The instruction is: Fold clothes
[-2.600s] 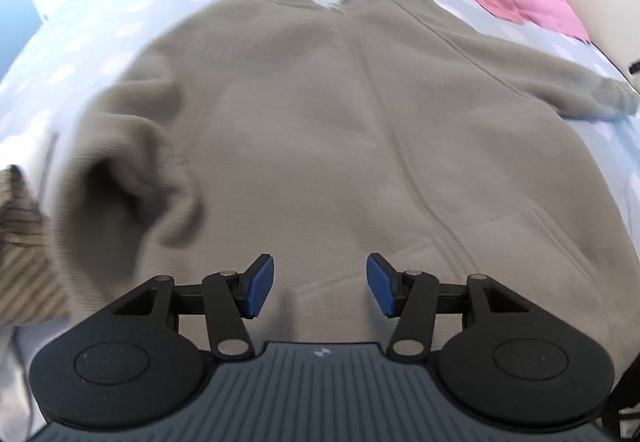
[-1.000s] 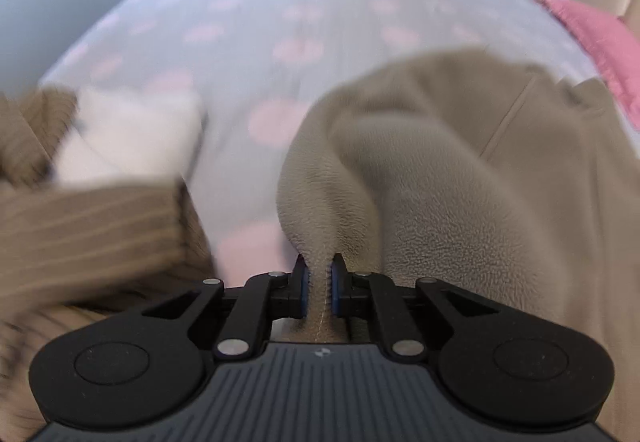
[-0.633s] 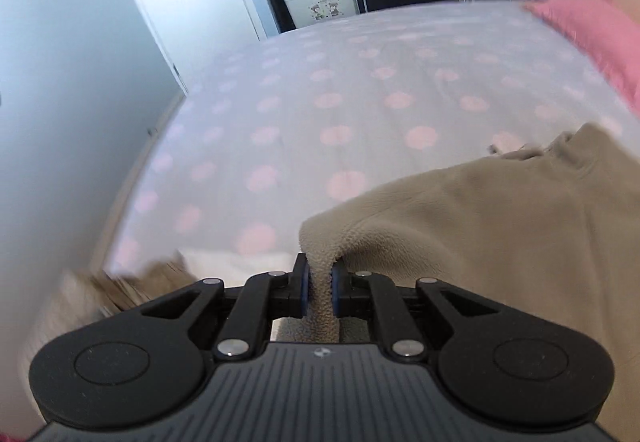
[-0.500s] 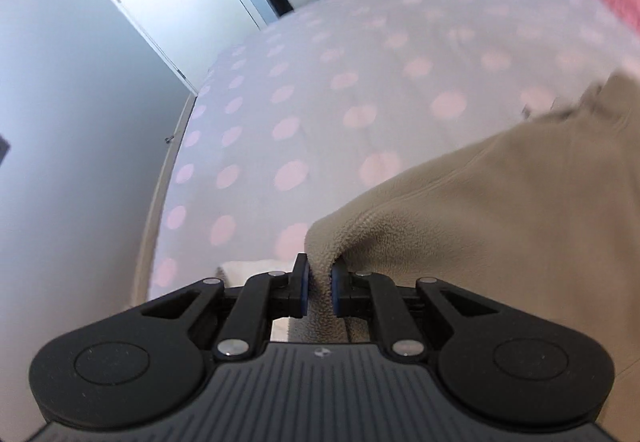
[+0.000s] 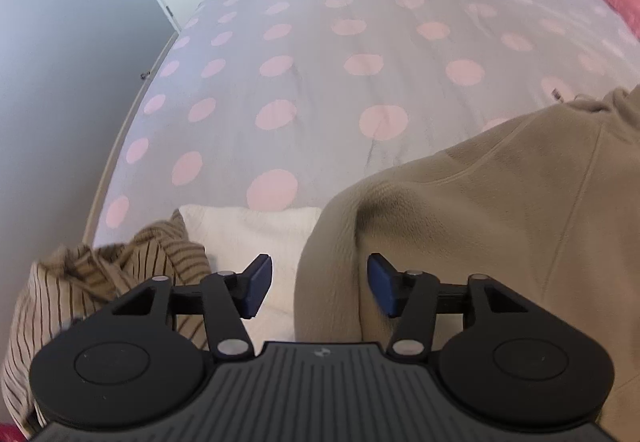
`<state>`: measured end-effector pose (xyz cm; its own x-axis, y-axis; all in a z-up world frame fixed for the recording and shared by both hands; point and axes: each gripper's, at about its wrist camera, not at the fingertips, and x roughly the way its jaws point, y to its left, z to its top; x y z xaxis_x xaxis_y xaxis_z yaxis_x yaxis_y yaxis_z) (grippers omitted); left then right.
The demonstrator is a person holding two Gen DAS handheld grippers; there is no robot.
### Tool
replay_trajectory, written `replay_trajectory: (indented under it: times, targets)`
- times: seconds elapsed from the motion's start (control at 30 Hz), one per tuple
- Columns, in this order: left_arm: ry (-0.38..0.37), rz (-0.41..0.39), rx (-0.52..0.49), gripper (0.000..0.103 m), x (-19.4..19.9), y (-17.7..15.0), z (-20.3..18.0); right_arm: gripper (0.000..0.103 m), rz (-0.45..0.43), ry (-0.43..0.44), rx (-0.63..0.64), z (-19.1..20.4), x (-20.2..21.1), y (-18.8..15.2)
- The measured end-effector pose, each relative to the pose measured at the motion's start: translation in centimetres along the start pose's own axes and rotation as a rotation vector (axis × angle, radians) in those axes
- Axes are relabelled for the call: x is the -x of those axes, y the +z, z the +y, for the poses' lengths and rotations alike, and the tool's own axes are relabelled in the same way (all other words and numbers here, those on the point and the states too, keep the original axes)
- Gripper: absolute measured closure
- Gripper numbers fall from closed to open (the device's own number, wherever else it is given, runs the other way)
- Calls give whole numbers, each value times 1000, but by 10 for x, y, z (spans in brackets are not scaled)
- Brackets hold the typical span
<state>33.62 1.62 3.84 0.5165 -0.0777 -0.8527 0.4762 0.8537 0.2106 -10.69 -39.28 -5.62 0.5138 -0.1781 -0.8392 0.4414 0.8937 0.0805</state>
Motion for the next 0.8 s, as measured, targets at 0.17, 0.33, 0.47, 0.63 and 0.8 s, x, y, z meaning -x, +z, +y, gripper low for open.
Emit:
replay_trajectory:
  times: [0.17, 0.33, 0.47, 0.63, 0.8]
  targets:
    - [-102, -16, 90, 52, 39, -36, 10, 48, -10, 11, 14, 3, 5, -2]
    - [-109, 17, 112, 47, 58, -80, 5, 47, -30, 19, 8, 4, 12, -2]
    - [-104, 110, 126, 47, 44, -114, -2, 47, -47, 31, 17, 7, 20, -4]
    - [-123, 164, 159, 47, 37, -149, -13, 44, -60, 32, 22, 7, 26, -7]
    - [-91, 158, 136, 74, 43, -167, -23, 44, -59, 35, 31, 8, 28, -8]
